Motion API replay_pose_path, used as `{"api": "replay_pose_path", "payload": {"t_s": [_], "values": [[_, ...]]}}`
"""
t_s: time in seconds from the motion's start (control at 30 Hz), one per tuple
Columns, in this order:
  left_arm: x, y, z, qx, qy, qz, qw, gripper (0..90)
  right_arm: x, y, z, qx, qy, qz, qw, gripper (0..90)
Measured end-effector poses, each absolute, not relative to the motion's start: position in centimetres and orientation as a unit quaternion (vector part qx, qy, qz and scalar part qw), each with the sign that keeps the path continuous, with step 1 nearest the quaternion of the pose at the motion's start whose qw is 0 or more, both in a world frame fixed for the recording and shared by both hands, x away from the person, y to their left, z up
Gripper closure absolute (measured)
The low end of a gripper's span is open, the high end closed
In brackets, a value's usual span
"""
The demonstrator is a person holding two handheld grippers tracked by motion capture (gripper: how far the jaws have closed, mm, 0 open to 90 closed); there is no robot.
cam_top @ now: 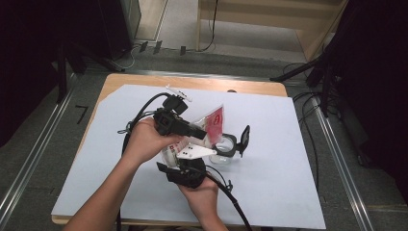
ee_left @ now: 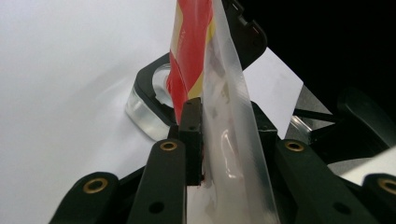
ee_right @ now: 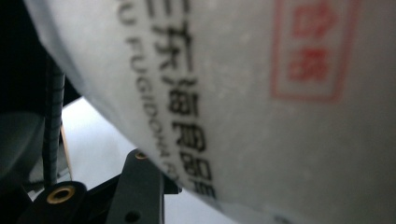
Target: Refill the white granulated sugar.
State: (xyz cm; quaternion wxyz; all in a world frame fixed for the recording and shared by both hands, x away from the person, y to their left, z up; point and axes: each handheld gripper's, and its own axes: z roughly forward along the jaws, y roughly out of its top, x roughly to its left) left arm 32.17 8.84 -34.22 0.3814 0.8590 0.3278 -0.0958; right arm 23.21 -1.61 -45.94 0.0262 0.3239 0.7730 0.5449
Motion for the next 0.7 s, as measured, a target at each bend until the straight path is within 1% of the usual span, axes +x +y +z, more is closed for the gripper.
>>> {"api": "replay_pose_path", "payload": {"t_s": [0.07, 0.17, 0.37, 0.47, 0.7], "values": [[32.17, 8.87, -34.13, 0.863, 0.320, -0.096, 0.379, 72.1, 23.34, -1.81, -46.06, 0.333, 0.765, 0.550, 0.016, 62.0], [32.00, 8.93, -34.04, 0.863, 0.318, -0.097, 0.381, 70.9, 23.29, -2.11, -46.19, 0.341, 0.760, 0.553, 0.020, 62.1], [31.71, 9.00, -33.87, 0.873, 0.313, -0.088, 0.364, 76.9, 23.19, -2.21, -46.40, 0.347, 0.756, 0.555, 0.008, 62.1], [31.68, 8.93, -33.69, 0.878, 0.313, -0.082, 0.354, 81.7, 23.01, -2.08, -46.35, 0.339, 0.759, 0.556, 0.011, 62.0], [32.08, 8.73, -33.53, 0.869, 0.322, -0.080, 0.367, 81.4, 23.02, -2.04, -45.87, 0.320, 0.767, 0.555, 0.024, 59.8]]}}
